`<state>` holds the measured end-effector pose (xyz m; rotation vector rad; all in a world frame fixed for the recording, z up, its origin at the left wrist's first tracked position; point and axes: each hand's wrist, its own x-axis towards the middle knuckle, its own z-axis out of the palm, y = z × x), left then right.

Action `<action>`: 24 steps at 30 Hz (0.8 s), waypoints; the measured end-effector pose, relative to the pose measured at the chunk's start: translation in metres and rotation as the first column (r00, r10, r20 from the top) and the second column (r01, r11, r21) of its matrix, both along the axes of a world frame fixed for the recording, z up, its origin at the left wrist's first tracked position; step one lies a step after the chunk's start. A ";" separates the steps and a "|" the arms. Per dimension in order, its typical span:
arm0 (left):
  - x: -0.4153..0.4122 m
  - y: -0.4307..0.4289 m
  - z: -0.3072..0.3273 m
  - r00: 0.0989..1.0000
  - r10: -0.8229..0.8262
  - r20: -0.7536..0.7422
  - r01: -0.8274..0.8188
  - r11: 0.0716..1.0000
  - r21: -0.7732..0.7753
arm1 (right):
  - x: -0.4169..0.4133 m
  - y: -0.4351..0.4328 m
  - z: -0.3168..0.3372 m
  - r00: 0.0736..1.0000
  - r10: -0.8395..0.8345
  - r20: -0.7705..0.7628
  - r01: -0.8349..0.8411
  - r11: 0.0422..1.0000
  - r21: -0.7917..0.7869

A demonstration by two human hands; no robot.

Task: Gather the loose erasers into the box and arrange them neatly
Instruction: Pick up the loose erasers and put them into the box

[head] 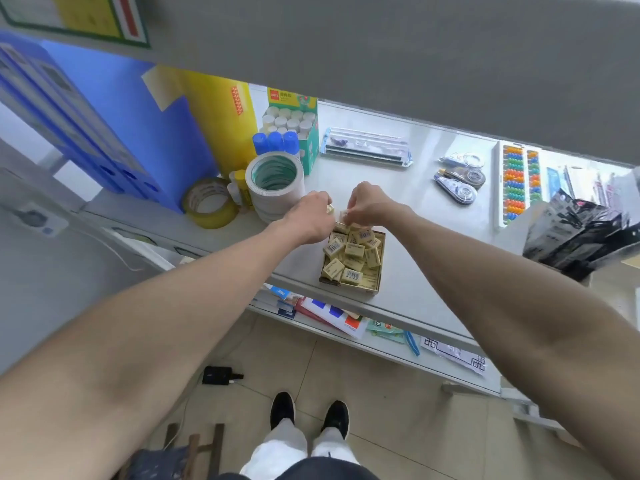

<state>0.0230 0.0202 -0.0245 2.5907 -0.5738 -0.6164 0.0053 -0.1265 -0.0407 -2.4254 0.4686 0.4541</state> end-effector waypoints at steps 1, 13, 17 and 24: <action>-0.001 0.000 -0.001 1.000 -0.004 -0.003 0.004 1.000 0.010 | 0.000 0.001 -0.001 1.000 -0.007 0.011 0.007 1.000 -0.018; -0.009 -0.014 0.016 0.986 -0.168 0.014 0.166 0.983 0.084 | -0.032 -0.027 0.011 0.956 -0.265 0.129 0.251 0.962 0.110; -0.020 -0.024 0.020 0.975 -0.219 0.028 0.213 0.967 0.141 | -0.051 -0.026 0.021 0.956 -0.255 0.144 0.228 0.957 0.182; -0.019 -0.017 0.027 0.973 -0.227 0.040 0.217 0.962 0.167 | -0.078 -0.014 0.041 0.979 -0.150 0.138 0.107 0.955 0.278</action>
